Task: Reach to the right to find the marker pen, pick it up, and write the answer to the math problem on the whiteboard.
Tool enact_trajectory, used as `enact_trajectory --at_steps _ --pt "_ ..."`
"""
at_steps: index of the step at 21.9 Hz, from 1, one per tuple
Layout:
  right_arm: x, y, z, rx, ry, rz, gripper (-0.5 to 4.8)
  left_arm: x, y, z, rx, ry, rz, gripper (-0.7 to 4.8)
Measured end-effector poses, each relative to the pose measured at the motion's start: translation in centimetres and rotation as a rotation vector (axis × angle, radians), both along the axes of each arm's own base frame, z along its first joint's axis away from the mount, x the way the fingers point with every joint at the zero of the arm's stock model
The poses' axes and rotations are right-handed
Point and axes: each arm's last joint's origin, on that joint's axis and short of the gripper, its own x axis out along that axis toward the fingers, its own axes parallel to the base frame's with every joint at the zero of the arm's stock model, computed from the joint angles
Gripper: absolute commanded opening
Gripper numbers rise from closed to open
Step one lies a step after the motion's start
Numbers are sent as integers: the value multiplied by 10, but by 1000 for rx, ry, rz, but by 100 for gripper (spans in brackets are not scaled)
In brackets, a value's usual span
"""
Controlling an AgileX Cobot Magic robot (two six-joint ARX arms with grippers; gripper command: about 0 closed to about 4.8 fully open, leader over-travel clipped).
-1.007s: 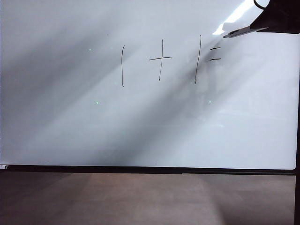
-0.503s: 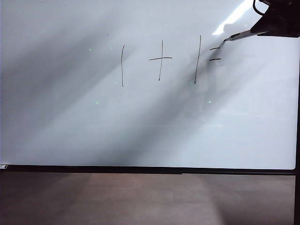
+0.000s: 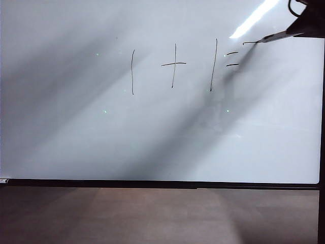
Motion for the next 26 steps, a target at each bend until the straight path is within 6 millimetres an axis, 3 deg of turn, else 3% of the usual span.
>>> enact_trajectory --at_steps 5,22,26 --pt "-2 -16 0 0 1 -40 -6 0 0 0 0 0 0 28" --pt "-2 -14 -3 -15 9 -48 -6 0 0 0 0 0 0 28" --pt "-3 -15 -12 -22 33 -77 -6 0 0 0 0 0 0 28"
